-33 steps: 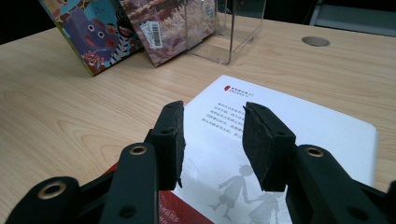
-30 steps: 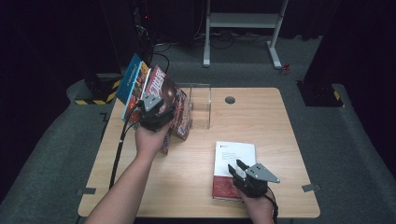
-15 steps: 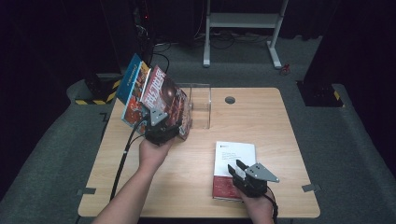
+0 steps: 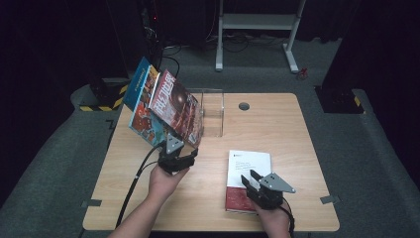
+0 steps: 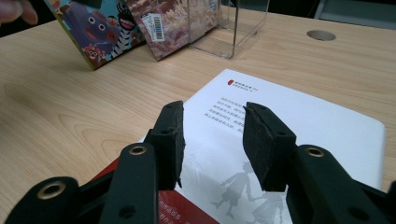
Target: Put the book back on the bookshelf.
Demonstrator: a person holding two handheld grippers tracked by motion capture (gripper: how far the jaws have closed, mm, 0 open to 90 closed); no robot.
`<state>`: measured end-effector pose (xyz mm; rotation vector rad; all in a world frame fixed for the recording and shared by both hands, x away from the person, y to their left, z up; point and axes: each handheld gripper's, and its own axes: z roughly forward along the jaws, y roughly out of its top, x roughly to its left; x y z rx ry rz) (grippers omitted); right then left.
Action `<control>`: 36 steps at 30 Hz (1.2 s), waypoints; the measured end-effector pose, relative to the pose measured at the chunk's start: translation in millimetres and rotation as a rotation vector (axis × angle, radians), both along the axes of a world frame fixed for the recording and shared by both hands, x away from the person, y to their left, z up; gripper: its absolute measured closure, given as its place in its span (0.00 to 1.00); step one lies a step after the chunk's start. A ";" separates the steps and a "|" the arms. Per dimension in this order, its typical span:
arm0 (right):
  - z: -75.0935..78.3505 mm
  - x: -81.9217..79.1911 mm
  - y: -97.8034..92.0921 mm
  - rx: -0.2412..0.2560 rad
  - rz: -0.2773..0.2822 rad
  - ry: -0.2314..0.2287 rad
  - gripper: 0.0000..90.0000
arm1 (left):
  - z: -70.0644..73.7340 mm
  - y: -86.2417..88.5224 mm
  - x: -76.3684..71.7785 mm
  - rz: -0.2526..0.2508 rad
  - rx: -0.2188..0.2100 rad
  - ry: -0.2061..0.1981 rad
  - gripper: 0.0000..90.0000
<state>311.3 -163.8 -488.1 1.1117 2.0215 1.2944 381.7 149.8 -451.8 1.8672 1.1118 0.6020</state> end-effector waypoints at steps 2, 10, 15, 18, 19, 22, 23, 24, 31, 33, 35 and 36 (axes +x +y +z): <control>-0.1 0.1 0.2 0.000 0.000 0.001 0.65 | -6.2 0.5 -5.4 -0.013 0.009 0.008 0.45; 0.2 0.5 -0.4 0.007 0.002 0.006 0.62 | -31.1 10.0 -22.6 -0.047 0.030 0.073 0.49; 0.7 2.0 -0.9 0.016 0.007 0.020 0.58 | -44.3 19.3 -32.0 -0.072 0.033 0.108 0.51; 1.5 2.4 -1.6 0.020 0.015 0.025 0.56 | -50.2 25.9 -37.7 -0.082 0.039 0.096 0.52; 1.9 2.5 -2.3 0.022 0.017 0.022 0.56 | -52.1 27.6 -39.8 -0.083 0.035 0.096 0.52; 3.0 2.0 -4.4 0.021 0.017 0.015 0.56 | -56.2 32.5 -43.8 -0.086 0.026 0.108 0.52; 3.5 1.7 -5.1 0.017 0.016 0.013 0.56 | -57.4 34.0 -44.4 -0.087 0.018 0.117 0.51; 4.1 1.6 -6.0 0.017 0.016 0.012 0.56 | -58.8 34.8 -44.5 -0.091 0.013 0.125 0.51; 4.8 1.4 -12.6 -0.015 0.008 -0.010 0.57 | -67.4 32.2 -43.3 -0.111 0.033 0.162 0.49; 4.3 1.6 -15.4 -0.025 0.000 -0.014 0.58 | -68.7 30.5 -42.8 -0.105 0.037 0.167 0.48; 4.6 2.1 -18.9 -0.035 -0.009 -0.012 0.58 | -70.6 29.3 -41.2 -0.106 0.030 0.184 0.45; 4.6 2.1 -18.9 -0.035 -0.009 -0.012 0.58 | -70.6 29.3 -41.2 -0.106 0.030 0.184 0.45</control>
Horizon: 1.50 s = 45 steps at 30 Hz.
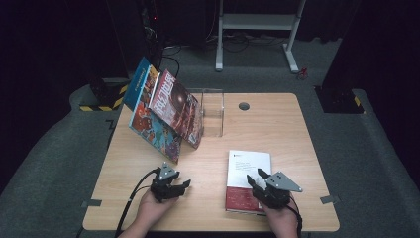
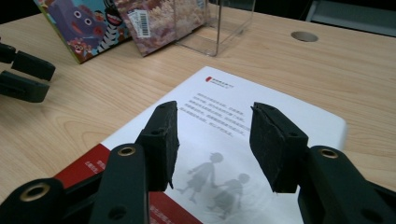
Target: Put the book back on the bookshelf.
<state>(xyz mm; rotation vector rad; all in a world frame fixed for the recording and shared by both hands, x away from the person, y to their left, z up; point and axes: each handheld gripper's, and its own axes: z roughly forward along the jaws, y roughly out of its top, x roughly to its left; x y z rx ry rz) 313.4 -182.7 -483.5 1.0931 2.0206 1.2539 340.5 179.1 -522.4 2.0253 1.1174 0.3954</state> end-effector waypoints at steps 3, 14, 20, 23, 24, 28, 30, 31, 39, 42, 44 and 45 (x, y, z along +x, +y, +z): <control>3.3 1.4 -7.5 0.006 -0.023 0.030 0.56 | -0.6 -0.4 1.9 -0.009 0.006 0.011 0.42; 0.2 6.6 -23.3 0.021 -0.071 0.105 0.38 | -2.2 -12.5 -2.4 -0.039 0.096 -0.029 0.35; -3.0 10.9 -32.7 0.038 -0.106 0.155 0.28 | -2.3 -13.3 -1.4 -0.029 0.101 -0.024 0.30; -5.0 12.9 -35.3 0.056 -0.106 0.179 0.26 | -2.4 -13.3 -1.0 -0.023 0.101 -0.021 0.28; -5.7 13.4 -35.7 0.062 -0.104 0.192 0.25 | -2.5 -13.4 -1.0 -0.021 0.101 -0.022 0.28; -8.2 15.3 -36.2 0.075 -0.097 0.228 0.24 | -2.6 -13.5 -1.2 -0.018 0.101 -0.022 0.28; -9.1 16.0 -35.9 0.083 -0.095 0.246 0.23 | -2.6 -13.5 -1.3 -0.018 0.101 -0.021 0.28; -9.8 16.1 -35.4 0.087 -0.096 0.253 0.23 | -2.6 -13.5 -1.3 -0.018 0.101 -0.021 0.28; -17.2 19.8 -33.4 0.092 -0.094 0.326 0.17 | -2.7 -13.5 -1.4 -0.017 0.101 -0.022 0.28; -19.0 20.5 -32.9 0.083 -0.094 0.340 0.16 | -2.7 -13.5 -1.4 -0.017 0.101 -0.022 0.28; -19.9 20.0 -31.7 0.059 -0.093 0.337 0.16 | -2.8 -13.7 -1.5 -0.015 0.101 -0.024 0.28; -20.1 19.8 -31.1 0.056 -0.094 0.332 0.15 | -2.8 -13.6 -1.6 -0.015 0.101 -0.023 0.28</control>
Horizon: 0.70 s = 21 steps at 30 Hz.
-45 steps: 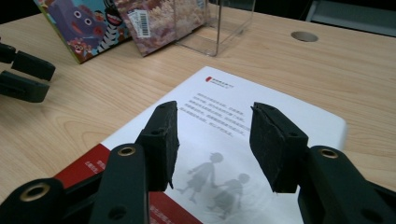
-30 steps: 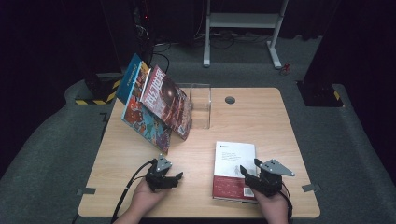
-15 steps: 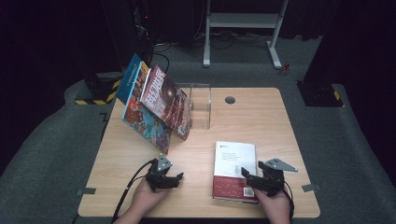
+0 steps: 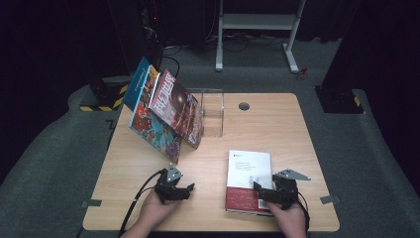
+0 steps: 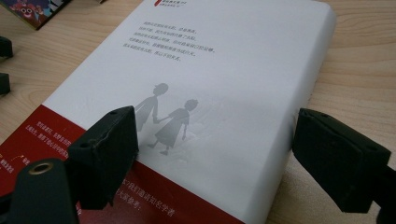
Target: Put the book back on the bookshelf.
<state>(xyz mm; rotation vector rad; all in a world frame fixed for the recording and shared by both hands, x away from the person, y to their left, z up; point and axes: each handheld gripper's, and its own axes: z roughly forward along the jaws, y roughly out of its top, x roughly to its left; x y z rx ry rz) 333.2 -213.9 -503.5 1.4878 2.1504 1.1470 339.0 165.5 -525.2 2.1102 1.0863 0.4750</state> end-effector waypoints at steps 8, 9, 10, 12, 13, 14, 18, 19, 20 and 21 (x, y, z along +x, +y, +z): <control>2.0 -2.1 4.9 -0.033 -0.006 -0.011 0.15 | 0.0 0.0 0.0 0.001 0.000 0.000 0.28; 2.4 -2.5 5.8 -0.036 -0.008 -0.009 0.15 | 0.0 0.0 -0.1 0.001 0.000 0.000 0.28; 2.7 -2.7 6.7 -0.039 -0.013 -0.009 0.15 | 0.0 0.1 -0.1 0.000 0.000 0.000 0.28; 2.7 -2.5 7.3 -0.043 -0.012 -0.013 0.16 | 0.0 0.2 -0.3 0.000 0.000 0.000 0.28; 2.8 -2.2 8.2 -0.044 -0.004 -0.014 0.16 | 0.1 0.5 -0.3 -0.002 0.002 0.000 0.28; 2.6 -1.9 12.6 -0.043 0.017 -0.016 0.16 | 0.0 0.8 -0.4 -0.002 0.000 -0.001 0.28; 2.1 -3.5 28.6 -0.046 0.069 -0.020 0.16 | -0.2 1.4 -0.8 0.000 -0.007 0.001 0.29; 1.9 -4.3 33.0 -0.045 0.080 -0.022 0.16 | -0.2 1.5 -0.8 0.000 -0.007 0.000 0.29; 1.8 -5.3 37.5 -0.043 0.092 -0.022 0.16 | -0.2 1.6 -0.9 0.000 -0.007 0.001 0.29; 1.7 -6.4 42.2 -0.041 0.097 -0.021 0.16 | -0.2 1.7 -0.8 0.000 -0.008 0.000 0.29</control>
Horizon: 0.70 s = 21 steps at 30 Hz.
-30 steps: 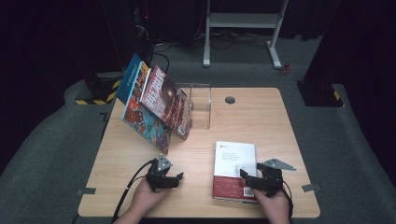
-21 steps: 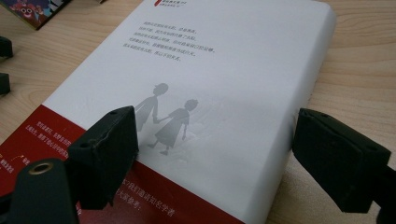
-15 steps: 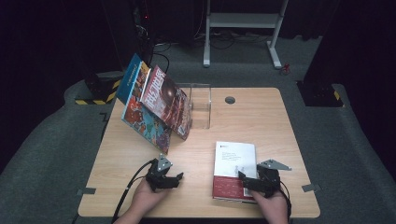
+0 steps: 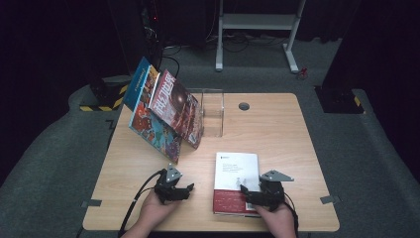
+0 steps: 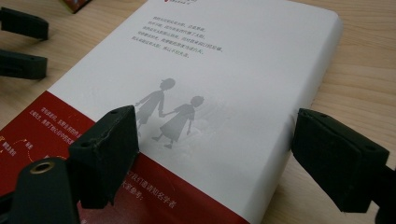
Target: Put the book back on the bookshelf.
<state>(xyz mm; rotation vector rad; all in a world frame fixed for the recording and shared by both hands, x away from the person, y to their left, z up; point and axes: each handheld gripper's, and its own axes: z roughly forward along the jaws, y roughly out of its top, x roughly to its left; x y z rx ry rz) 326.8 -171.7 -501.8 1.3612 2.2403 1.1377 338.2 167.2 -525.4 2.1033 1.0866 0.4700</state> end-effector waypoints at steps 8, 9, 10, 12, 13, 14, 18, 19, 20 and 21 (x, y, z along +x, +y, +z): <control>-1.0 -5.7 31.2 -0.001 0.041 -0.009 0.16 | 0.2 1.1 0.1 0.001 -0.002 0.000 0.29; -1.0 -6.1 34.2 0.000 0.044 -0.008 0.16 | 0.1 1.0 0.0 0.002 -0.003 0.000 0.29; -1.1 -6.3 36.6 -0.001 0.050 -0.009 0.16 | 0.1 0.9 0.0 0.004 -0.002 -0.002 0.29; -1.5 -7.3 40.9 0.003 0.051 -0.010 0.16 | -0.1 0.2 -0.4 0.006 -0.004 0.000 0.29; -1.5 -7.4 42.0 0.003 0.055 -0.009 0.16 | -0.1 0.1 -0.4 0.007 -0.004 0.000 0.29; -1.7 -7.3 42.3 0.003 0.058 -0.011 0.16 | 0.0 0.1 -0.4 0.009 -0.003 0.000 0.29; -2.5 -7.1 41.4 0.008 0.062 -0.016 0.16 | 0.7 0.8 -0.2 0.014 0.005 -0.003 0.32; -2.5 -7.2 41.3 0.010 0.060 -0.015 0.16 | 1.1 1.3 -0.2 0.017 0.003 0.002 0.33; -2.5 -7.2 41.3 0.010 0.060 -0.015 0.16 | 1.1 1.3 -0.2 0.017 0.003 0.002 0.34; -2.7 -7.1 41.1 0.011 0.062 -0.017 0.16 | 1.4 1.8 0.0 0.022 -0.002 0.006 0.34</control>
